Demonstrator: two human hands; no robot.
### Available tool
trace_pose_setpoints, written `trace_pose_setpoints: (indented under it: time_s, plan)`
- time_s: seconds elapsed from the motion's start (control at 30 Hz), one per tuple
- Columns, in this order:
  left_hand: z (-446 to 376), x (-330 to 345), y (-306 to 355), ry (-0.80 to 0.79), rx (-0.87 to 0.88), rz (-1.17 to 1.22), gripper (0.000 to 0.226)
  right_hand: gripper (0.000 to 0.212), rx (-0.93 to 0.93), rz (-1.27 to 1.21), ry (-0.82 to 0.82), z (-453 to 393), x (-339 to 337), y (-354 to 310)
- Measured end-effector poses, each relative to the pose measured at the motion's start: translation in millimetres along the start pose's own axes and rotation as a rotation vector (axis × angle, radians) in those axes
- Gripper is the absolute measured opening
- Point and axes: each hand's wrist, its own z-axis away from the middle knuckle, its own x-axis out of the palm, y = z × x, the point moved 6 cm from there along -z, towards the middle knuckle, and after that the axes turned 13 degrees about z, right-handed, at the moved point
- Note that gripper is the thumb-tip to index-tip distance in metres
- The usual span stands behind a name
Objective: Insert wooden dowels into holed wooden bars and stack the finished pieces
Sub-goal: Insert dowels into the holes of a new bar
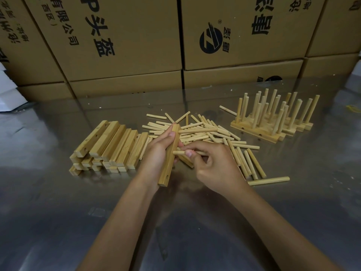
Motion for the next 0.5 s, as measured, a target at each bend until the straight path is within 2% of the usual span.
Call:
trace_pose_setpoints:
  time_s: [0.13,0.2,0.27,0.33,0.4,0.5]
  plan:
    - [-2,-4,4,0.012,0.011,-0.015,0.033,0.016,0.112,-0.211,-0.107,-5,-3,6]
    - [-4,-9,3,0.032,-0.008,-0.001,0.033,0.013,0.178,-0.233,-0.087,-8,-10,16]
    - [-6,-15,2,0.045,-0.032,0.084,0.034,0.007,0.202,-0.089,0.026,-11,-23,28]
    - [-9,-21,1,0.062,-0.053,0.185,0.034,0.013,0.222,0.180,0.078,-12,-31,40]
    - [-11,-26,1,0.078,-0.060,0.249,0.036,0.013,0.197,0.371,0.035,-11,-27,45]
    - [-12,-27,2,0.082,-0.059,0.290,0.037,0.006,0.082,0.460,-0.084,-8,-7,39]
